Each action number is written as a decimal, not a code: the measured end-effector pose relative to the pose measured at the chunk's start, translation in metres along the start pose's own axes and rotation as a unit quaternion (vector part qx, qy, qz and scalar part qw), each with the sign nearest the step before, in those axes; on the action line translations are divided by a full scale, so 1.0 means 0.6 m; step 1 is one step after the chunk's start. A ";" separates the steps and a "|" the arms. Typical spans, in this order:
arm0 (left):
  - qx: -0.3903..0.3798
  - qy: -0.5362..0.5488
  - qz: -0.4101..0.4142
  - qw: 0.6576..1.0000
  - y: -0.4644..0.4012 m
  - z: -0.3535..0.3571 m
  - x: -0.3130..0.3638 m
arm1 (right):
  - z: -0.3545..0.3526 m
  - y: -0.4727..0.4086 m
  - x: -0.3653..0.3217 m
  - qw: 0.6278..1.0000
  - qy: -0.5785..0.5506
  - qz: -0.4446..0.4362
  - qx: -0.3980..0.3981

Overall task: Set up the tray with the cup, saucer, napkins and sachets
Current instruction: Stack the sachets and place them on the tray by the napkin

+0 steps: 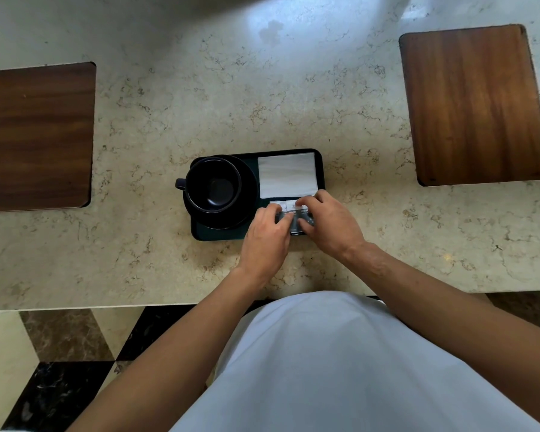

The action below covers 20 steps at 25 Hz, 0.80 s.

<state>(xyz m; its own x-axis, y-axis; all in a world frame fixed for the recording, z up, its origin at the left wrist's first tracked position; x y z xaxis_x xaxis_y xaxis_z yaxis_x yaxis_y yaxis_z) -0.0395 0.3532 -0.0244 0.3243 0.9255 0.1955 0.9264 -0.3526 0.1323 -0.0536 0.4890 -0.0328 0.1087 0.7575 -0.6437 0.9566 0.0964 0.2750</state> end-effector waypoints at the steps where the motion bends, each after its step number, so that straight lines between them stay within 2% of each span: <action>1: -0.002 0.000 -0.001 1.000 -0.001 0.000 0.002 | -0.001 0.000 0.002 1.000 0.001 0.002 0.000; 9: -0.017 0.016 -0.008 1.000 -0.012 0.005 0.014 | -0.009 0.000 0.010 1.000 0.005 0.014 0.001; 20: -0.001 0.022 -0.007 1.000 -0.008 0.007 0.010 | -0.011 0.001 0.005 1.000 -0.001 0.019 -0.001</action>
<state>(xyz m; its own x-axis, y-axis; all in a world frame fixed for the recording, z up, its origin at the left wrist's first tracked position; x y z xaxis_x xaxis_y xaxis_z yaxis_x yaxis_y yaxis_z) -0.0408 0.3612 -0.0276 0.3034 0.9231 0.2362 0.9303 -0.3406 0.1364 -0.0542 0.4959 -0.0298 0.1457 0.7595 -0.6340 0.9512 0.0686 0.3007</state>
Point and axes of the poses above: each hand's wrist, its own y-axis away from the middle knuckle, its own z-axis out of the palm, x = y × z, the point moved 6 cm from there along -y, towards the middle knuckle, and after that the axes turned 11 degrees about -y, right-handed, at the moved point
